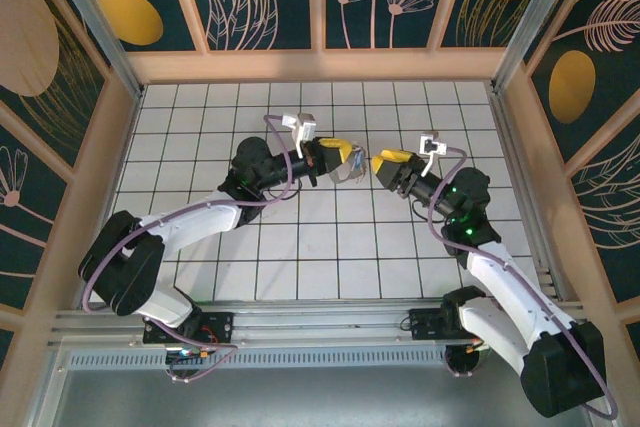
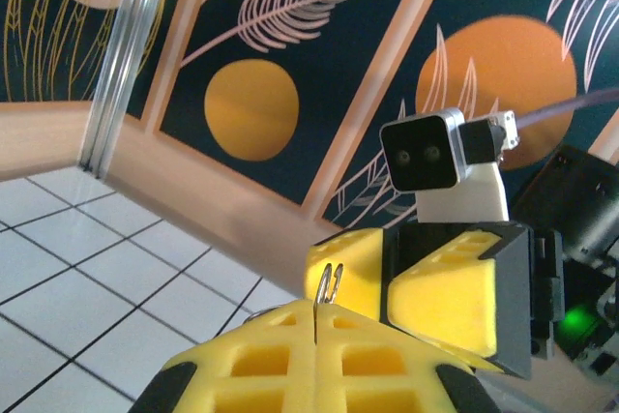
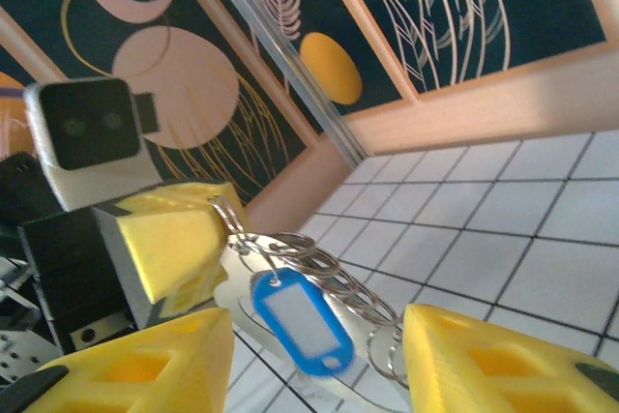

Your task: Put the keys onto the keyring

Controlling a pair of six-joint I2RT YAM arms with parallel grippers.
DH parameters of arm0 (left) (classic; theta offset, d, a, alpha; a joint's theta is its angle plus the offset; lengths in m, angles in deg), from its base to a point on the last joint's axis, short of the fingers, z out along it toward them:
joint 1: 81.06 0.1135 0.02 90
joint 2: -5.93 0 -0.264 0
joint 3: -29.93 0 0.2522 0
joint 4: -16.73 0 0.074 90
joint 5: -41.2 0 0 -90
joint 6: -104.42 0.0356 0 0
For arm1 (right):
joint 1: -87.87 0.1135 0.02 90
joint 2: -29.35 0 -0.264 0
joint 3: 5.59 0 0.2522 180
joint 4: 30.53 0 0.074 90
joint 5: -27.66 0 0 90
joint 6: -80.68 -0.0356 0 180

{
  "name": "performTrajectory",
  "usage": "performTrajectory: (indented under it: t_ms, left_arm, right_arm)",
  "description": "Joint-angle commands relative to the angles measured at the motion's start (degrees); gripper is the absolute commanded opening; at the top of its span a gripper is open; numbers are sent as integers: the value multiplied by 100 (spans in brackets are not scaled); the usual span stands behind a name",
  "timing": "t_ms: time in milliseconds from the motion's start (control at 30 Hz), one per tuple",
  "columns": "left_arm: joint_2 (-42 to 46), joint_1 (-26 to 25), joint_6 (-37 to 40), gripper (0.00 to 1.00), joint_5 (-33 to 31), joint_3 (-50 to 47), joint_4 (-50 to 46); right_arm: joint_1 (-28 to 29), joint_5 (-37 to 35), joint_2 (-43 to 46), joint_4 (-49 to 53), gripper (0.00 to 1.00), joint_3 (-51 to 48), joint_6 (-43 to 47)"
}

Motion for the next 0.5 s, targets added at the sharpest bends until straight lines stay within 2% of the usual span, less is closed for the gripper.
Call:
performTrajectory:
  t_ms: [0,133,233,467]
  left_arm:
    - [-321,-13,-1029,0,-240,-160,1221]
    - [-696,-18,-2047,0,-421,-317,2219]
    - [-867,-24,-2531,0,-551,-361,2654]
    - [-976,-145,-2883,0,-724,-322,2842]
  right_arm:
    - [-21,54,-103,-844,50,217,-336]
    - [-26,-201,-187,-1184,49,279,-638]
    - [-35,-285,-302,-1359,49,358,-843]
    - [-19,-222,-764,-1810,45,416,-1178]
